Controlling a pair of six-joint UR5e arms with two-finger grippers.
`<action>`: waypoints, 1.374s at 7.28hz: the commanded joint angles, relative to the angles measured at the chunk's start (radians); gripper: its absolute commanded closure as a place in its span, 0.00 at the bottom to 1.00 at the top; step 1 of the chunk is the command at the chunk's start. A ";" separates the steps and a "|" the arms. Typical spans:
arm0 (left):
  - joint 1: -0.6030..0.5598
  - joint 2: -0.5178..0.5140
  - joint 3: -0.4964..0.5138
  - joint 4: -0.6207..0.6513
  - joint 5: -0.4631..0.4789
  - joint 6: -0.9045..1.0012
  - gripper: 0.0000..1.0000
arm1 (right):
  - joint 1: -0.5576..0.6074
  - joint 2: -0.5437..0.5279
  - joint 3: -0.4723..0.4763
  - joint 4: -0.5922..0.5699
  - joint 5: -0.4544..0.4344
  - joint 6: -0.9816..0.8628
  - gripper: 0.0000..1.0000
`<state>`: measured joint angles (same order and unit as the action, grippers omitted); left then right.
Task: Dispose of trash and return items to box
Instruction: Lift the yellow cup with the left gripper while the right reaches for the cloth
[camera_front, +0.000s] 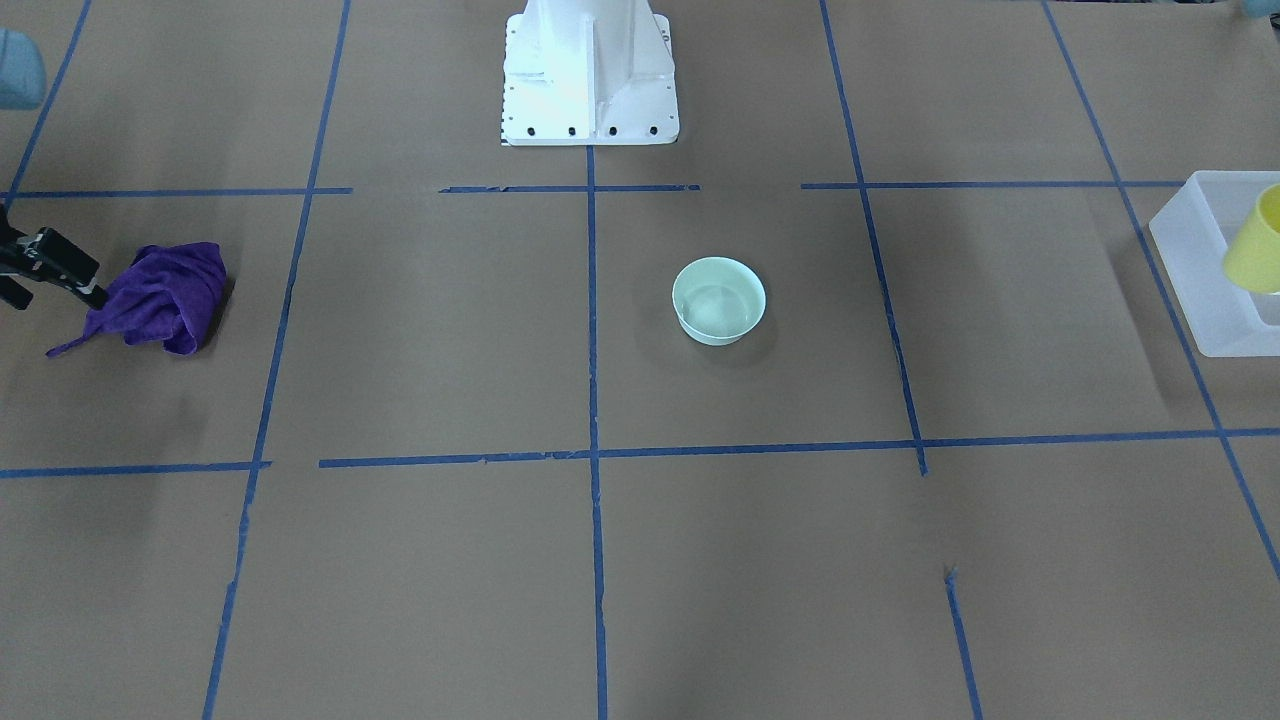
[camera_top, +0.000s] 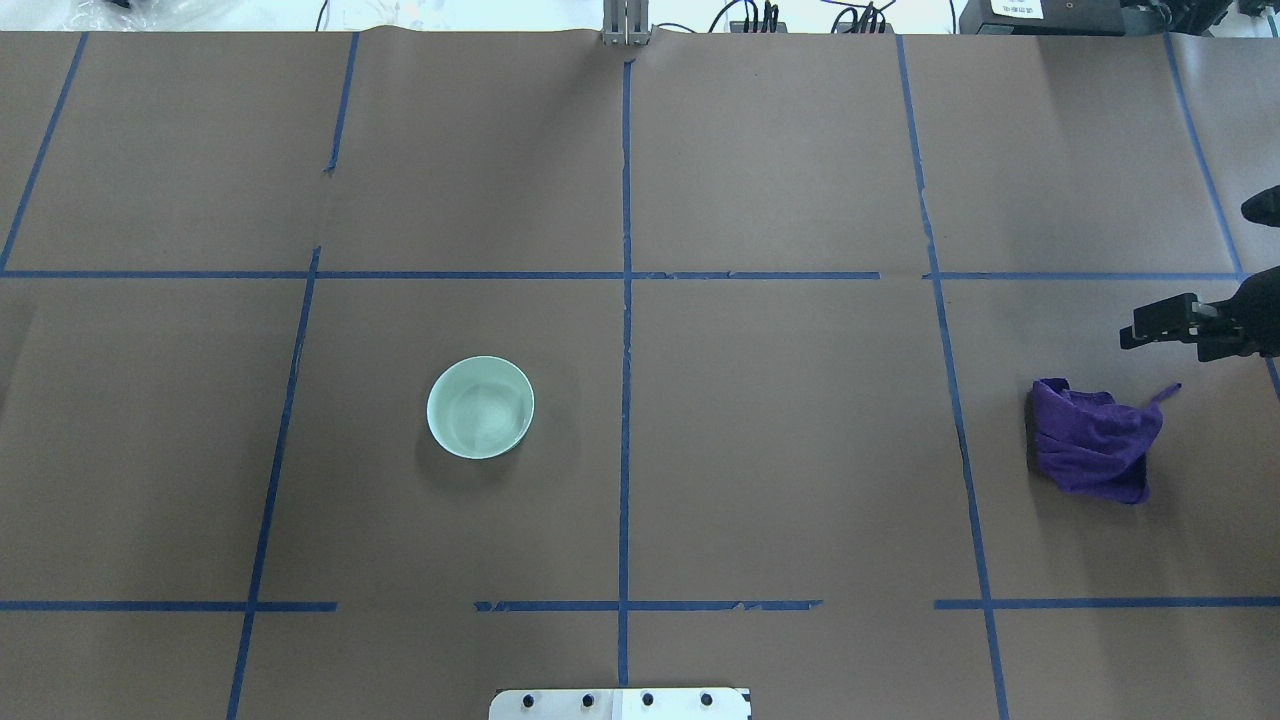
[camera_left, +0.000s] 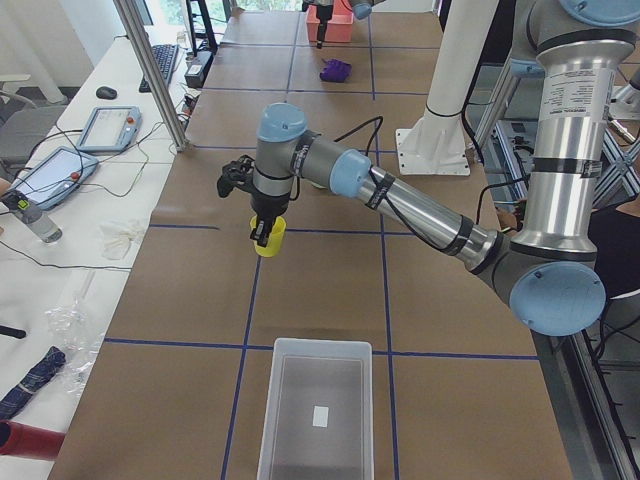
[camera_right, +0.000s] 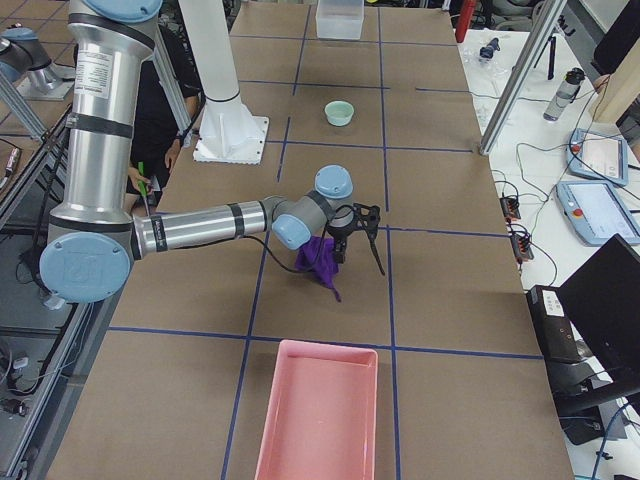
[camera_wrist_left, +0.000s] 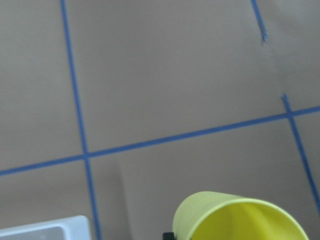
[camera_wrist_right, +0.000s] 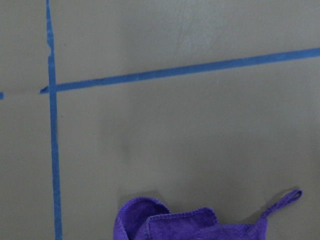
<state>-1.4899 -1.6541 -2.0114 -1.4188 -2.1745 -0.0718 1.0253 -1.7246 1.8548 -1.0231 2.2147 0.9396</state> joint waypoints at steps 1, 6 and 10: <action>-0.091 -0.059 0.077 0.064 0.027 0.156 1.00 | -0.150 -0.001 0.006 0.003 -0.091 0.033 0.00; -0.122 -0.061 0.126 0.060 0.028 0.195 1.00 | -0.254 -0.050 0.012 -0.008 -0.099 0.035 0.17; -0.150 -0.062 0.259 0.004 0.024 0.291 1.00 | -0.248 -0.040 0.038 -0.040 -0.100 0.035 1.00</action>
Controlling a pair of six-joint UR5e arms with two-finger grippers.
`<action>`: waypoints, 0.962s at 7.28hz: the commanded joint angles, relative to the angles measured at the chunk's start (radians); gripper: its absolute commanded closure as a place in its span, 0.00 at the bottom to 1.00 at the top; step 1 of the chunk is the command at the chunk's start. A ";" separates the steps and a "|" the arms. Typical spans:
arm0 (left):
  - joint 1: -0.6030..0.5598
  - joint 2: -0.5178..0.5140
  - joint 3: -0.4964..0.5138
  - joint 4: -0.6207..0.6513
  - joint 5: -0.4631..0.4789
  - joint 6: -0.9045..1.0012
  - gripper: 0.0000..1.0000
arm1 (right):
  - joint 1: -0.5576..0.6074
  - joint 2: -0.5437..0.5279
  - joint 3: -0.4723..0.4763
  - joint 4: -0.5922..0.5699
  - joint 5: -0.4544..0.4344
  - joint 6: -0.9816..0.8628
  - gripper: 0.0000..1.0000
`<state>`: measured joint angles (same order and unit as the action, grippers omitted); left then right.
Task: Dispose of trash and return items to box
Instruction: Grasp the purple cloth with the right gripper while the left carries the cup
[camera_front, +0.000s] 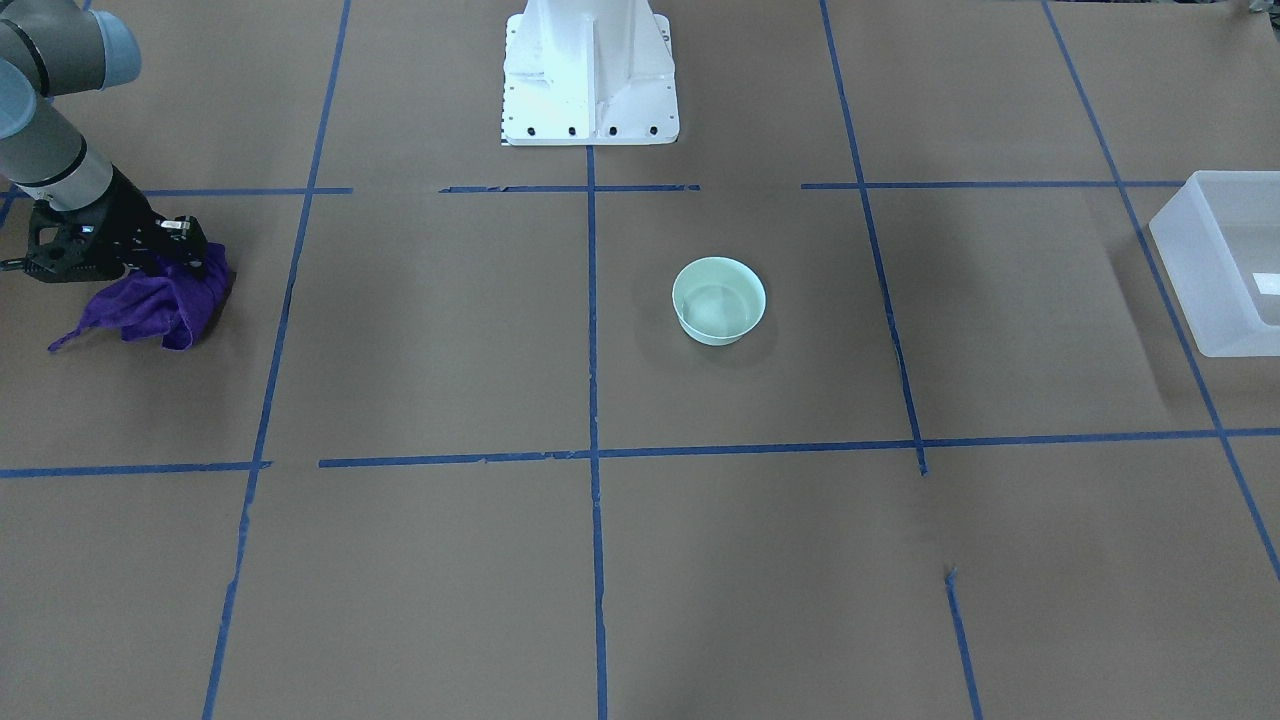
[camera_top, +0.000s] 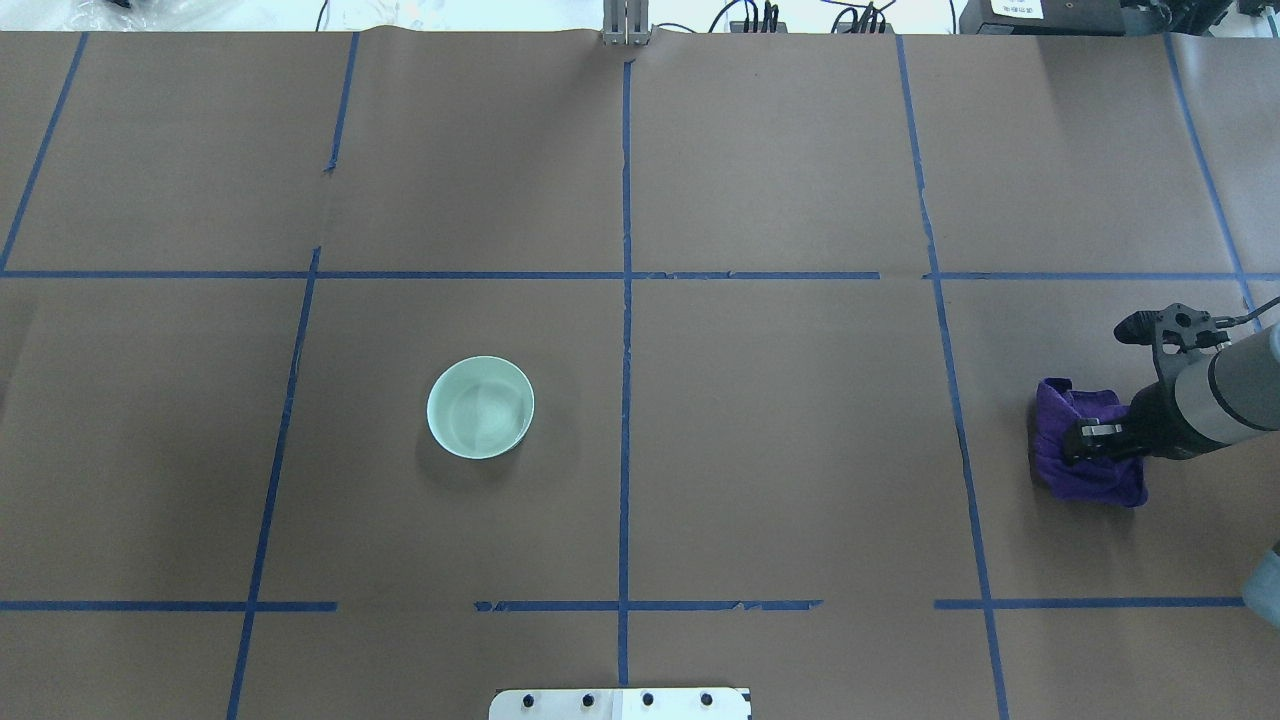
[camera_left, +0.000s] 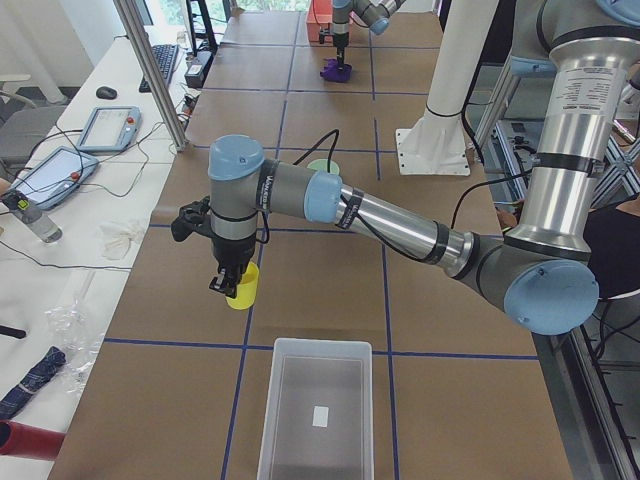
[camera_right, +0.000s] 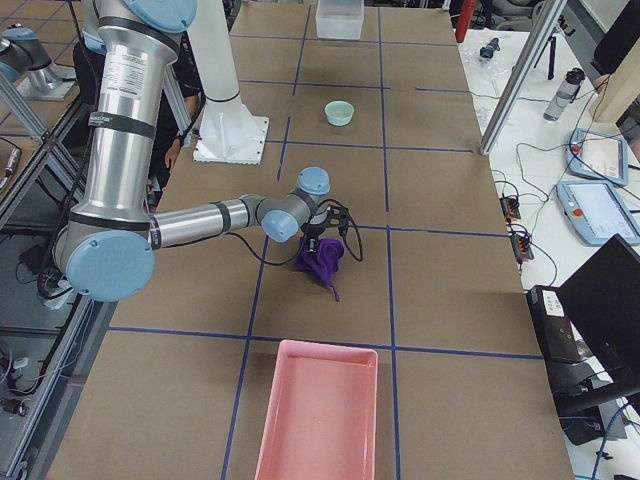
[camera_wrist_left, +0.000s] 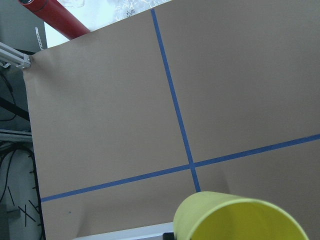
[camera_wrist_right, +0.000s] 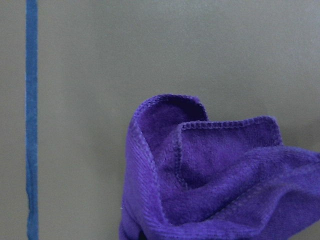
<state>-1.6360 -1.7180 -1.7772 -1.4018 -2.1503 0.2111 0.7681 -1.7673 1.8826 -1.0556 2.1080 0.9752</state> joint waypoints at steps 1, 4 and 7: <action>-0.004 0.008 0.059 -0.050 -0.002 0.008 1.00 | 0.026 0.006 0.029 -0.041 0.016 -0.001 1.00; -0.007 0.056 0.152 -0.164 -0.003 0.048 1.00 | 0.132 0.028 0.232 -0.290 0.091 -0.003 1.00; -0.007 0.147 0.166 -0.177 -0.014 0.041 1.00 | 0.301 0.135 0.285 -0.399 0.168 -0.007 1.00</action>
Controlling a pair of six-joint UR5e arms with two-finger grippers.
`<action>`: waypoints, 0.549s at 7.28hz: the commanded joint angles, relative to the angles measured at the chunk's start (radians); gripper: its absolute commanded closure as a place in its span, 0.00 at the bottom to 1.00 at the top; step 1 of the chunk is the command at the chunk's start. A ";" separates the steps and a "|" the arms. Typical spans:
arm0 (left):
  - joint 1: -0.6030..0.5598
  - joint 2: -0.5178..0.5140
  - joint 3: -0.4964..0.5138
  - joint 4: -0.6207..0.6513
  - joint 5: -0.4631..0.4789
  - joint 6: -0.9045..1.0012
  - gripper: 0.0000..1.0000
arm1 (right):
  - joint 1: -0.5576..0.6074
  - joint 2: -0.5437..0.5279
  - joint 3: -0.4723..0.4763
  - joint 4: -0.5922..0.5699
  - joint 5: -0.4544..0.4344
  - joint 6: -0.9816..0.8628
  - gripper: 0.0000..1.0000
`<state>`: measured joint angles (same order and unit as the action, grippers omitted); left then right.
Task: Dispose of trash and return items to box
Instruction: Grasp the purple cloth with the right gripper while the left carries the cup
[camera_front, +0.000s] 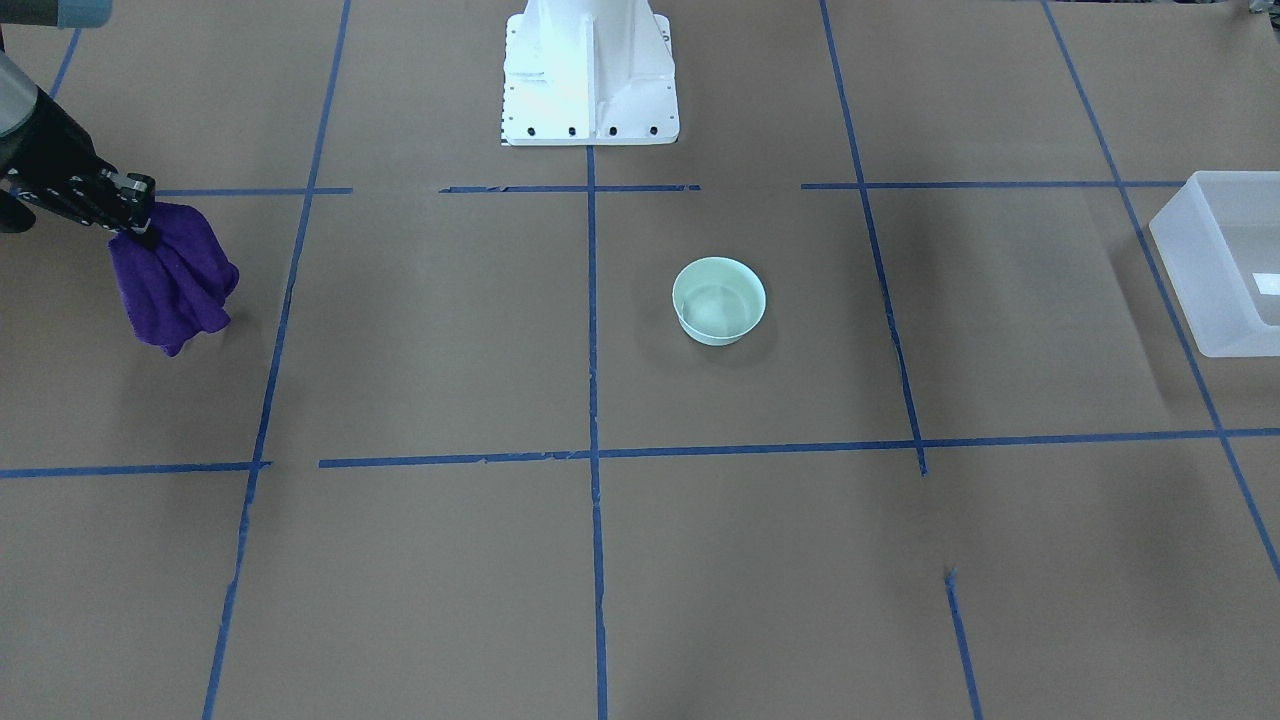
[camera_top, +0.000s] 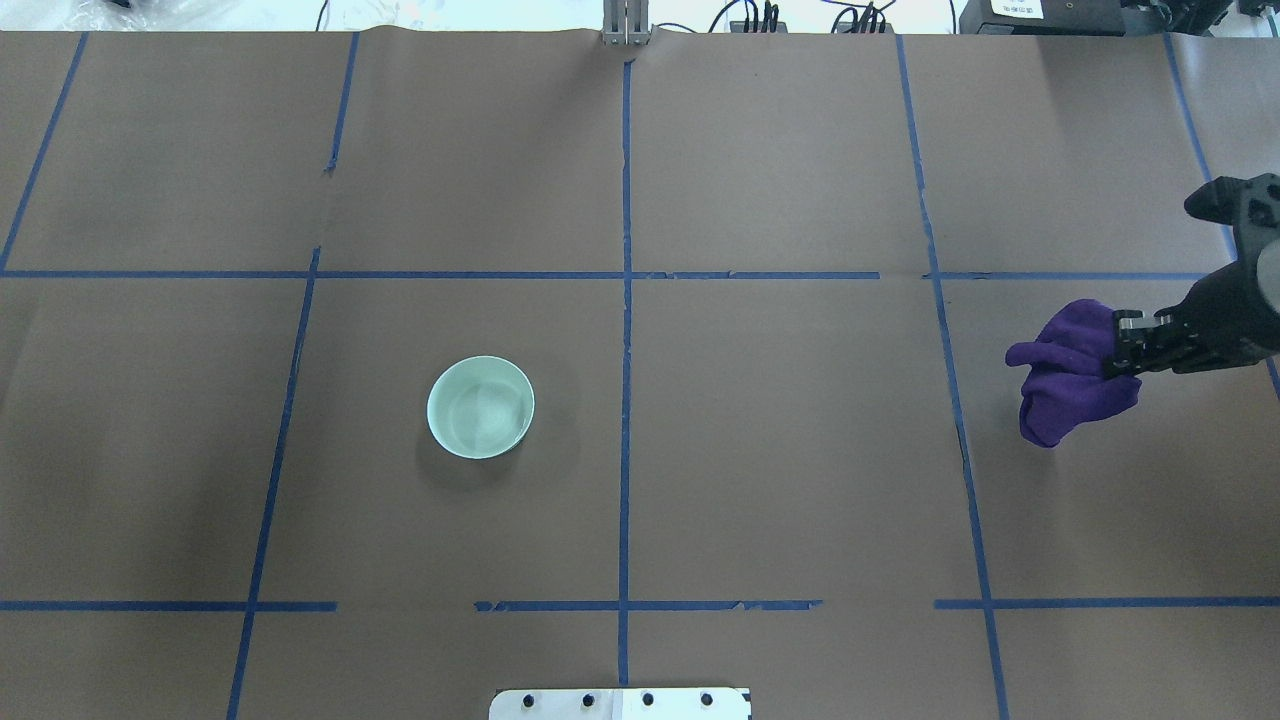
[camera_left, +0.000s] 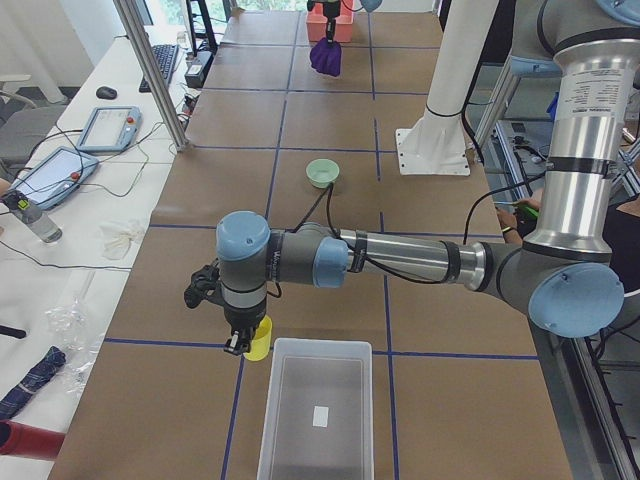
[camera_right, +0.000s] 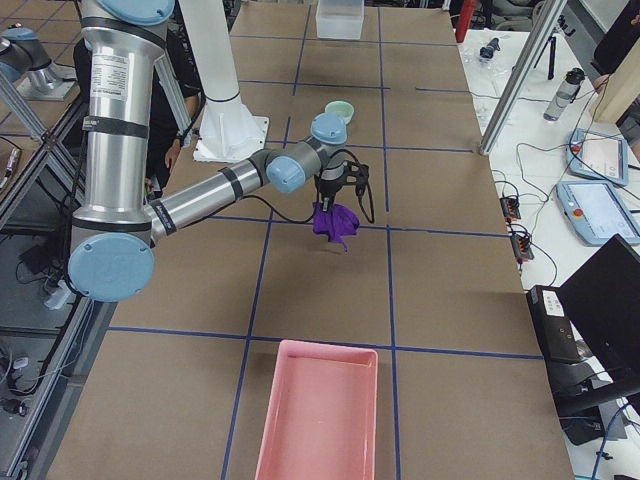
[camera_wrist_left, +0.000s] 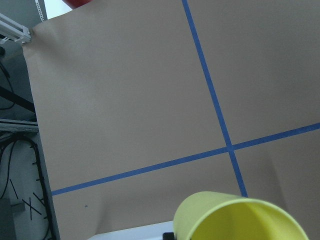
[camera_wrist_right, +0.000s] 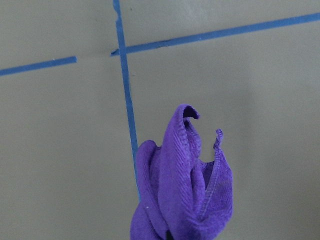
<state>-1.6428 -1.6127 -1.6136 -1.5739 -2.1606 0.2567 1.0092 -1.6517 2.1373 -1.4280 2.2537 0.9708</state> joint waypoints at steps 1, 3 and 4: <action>0.000 0.080 0.003 -0.008 -0.007 -0.005 1.00 | 0.113 0.020 0.052 -0.028 0.053 -0.004 1.00; 0.003 0.201 0.024 -0.142 -0.137 -0.008 1.00 | 0.227 0.058 0.064 -0.028 0.151 -0.009 1.00; 0.011 0.236 0.068 -0.246 -0.177 -0.010 1.00 | 0.267 0.075 0.064 -0.028 0.173 -0.009 1.00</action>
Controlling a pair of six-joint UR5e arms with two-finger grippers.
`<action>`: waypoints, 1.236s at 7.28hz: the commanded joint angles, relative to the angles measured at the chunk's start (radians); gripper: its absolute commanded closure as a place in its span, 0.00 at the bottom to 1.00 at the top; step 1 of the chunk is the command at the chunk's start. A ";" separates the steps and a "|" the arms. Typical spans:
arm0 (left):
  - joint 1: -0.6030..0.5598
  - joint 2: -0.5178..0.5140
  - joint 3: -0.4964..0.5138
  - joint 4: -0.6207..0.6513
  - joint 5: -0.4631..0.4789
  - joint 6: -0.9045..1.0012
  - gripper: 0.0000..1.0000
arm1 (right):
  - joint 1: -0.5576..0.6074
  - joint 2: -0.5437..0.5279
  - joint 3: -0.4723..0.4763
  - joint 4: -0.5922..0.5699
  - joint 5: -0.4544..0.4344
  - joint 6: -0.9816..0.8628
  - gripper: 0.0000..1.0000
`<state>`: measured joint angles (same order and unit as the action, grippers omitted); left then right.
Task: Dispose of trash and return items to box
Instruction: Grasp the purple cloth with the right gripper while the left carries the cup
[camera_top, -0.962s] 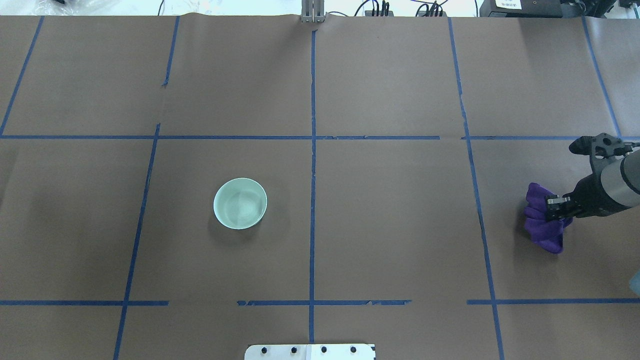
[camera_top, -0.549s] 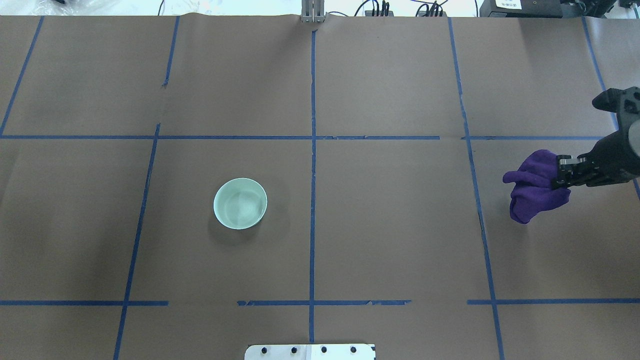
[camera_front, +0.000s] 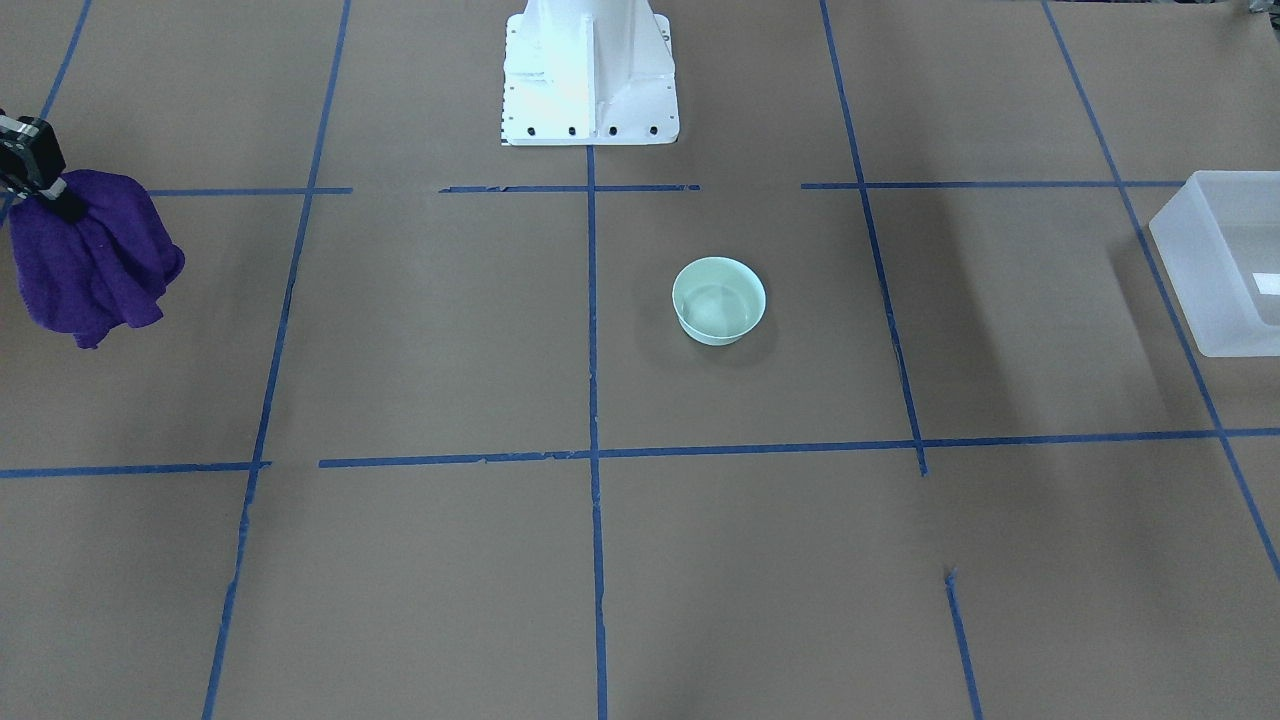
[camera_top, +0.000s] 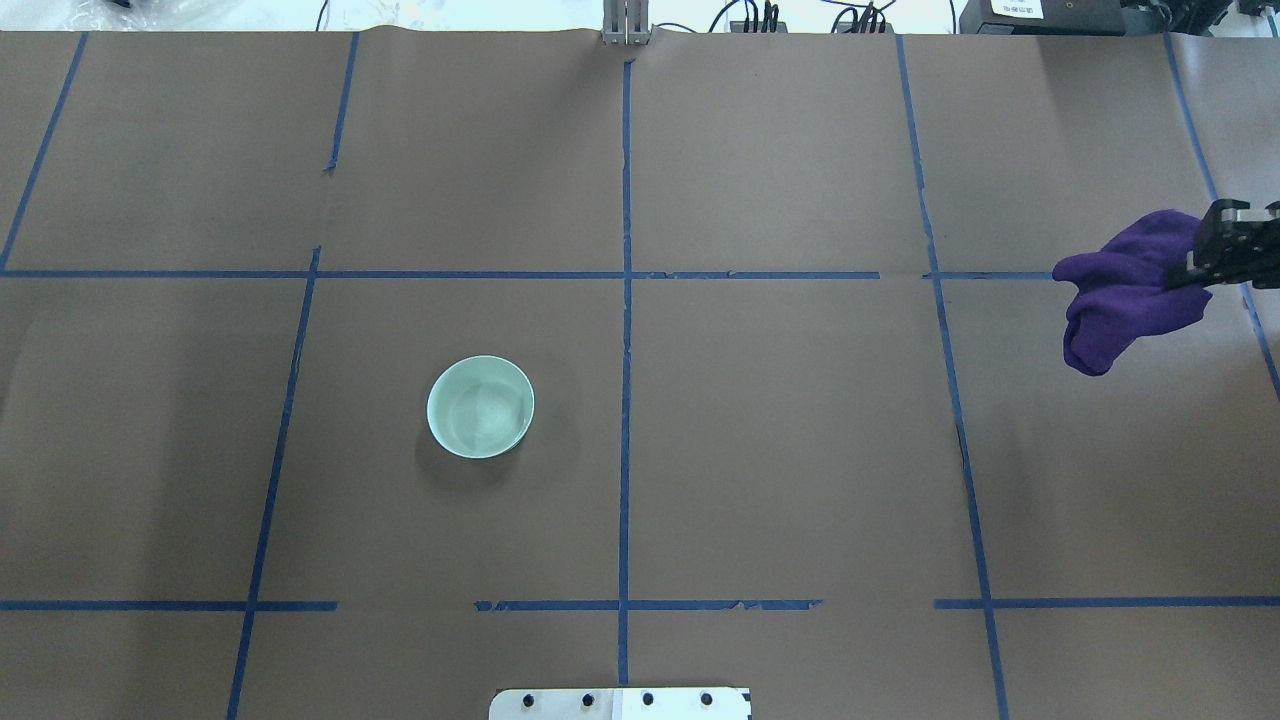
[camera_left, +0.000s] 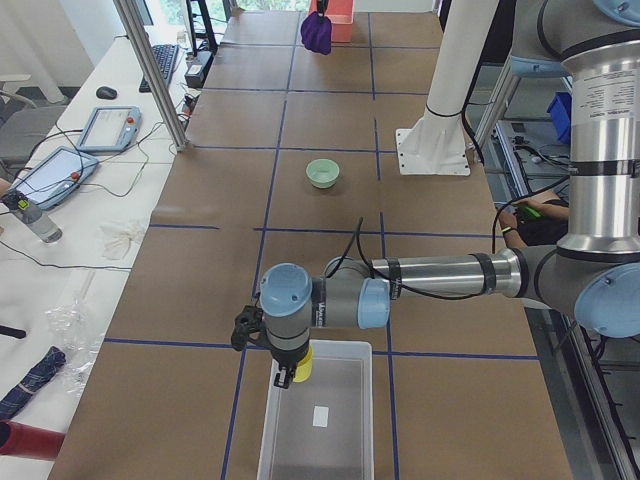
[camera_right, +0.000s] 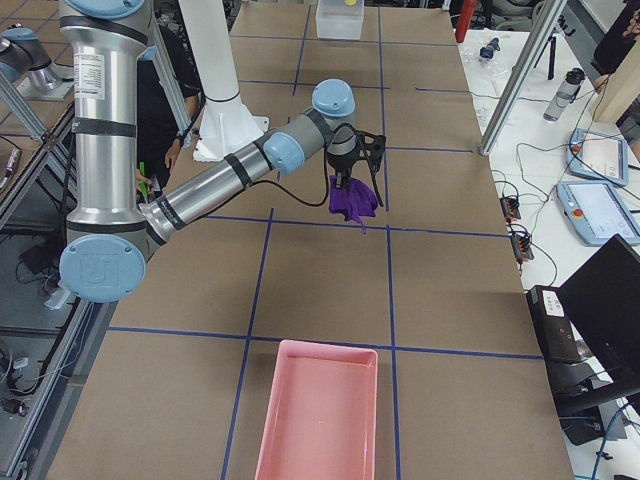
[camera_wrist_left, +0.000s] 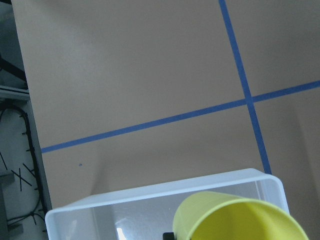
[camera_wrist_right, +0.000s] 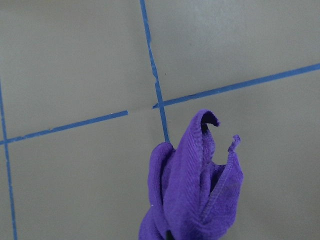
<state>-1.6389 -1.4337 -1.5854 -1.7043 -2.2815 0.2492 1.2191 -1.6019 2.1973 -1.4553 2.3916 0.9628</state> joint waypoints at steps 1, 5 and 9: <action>0.016 0.058 0.076 -0.142 -0.068 -0.002 1.00 | 0.089 0.034 0.005 0.001 0.055 -0.003 1.00; 0.115 0.058 0.146 -0.304 -0.124 -0.081 1.00 | 0.200 0.091 -0.001 0.001 0.074 -0.109 1.00; 0.168 0.055 0.208 -0.420 -0.121 -0.148 1.00 | 0.249 0.091 -0.011 0.000 0.074 -0.211 1.00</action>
<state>-1.4762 -1.3778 -1.3879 -2.1126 -2.4034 0.1057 1.4532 -1.5109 2.1916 -1.4547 2.4651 0.7873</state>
